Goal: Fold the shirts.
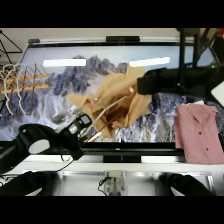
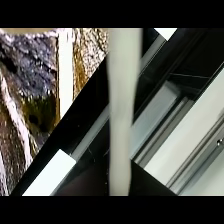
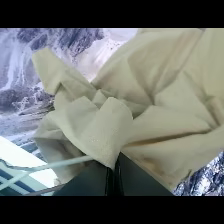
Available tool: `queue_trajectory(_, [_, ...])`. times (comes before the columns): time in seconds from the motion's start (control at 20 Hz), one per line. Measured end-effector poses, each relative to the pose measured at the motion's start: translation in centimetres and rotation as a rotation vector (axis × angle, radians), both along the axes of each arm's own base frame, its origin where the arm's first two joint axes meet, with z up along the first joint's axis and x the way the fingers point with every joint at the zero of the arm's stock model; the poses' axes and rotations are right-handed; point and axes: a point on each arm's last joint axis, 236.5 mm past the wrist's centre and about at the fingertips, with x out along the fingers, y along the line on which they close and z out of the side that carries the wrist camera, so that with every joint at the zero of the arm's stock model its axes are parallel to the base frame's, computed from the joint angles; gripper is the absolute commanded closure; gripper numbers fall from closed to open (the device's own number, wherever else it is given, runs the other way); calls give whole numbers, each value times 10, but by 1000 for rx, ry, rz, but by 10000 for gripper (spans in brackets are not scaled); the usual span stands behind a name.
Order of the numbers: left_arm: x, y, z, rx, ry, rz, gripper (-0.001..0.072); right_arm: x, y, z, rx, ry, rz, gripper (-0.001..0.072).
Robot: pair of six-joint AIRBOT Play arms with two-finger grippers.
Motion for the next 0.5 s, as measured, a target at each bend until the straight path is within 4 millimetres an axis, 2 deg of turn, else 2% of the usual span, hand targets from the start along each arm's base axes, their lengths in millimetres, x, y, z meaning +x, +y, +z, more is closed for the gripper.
queue_trajectory(0.15, [25, -19, -1, -66, -71, 1, 654, -4, 11, -4, 23, 29, 28, 640])
queue_trajectory(0.2, [34, -22, 0, -86, -91, 18, 654, -8, 13, -9, 18, 56, 32, 604])
queue_trajectory(0.25, [41, -22, 1, -96, -105, 34, 654, -11, 13, -17, 9, 93, 26, 361])
queue_trajectory(0.3, [48, -21, 2, -104, -118, 48, 654, -14, 12, -25, -6, 128, 16, 80])
queue_trajectory(0.4, [58, -19, 3, -111, -143, 52, 654, -17, 10, -37, -37, 175, 13, 70])
queue_trajectory(0.5, [61, -19, 2, -109, -153, 35, 654, -20, 11, -37, -44, 184, 26, 70])
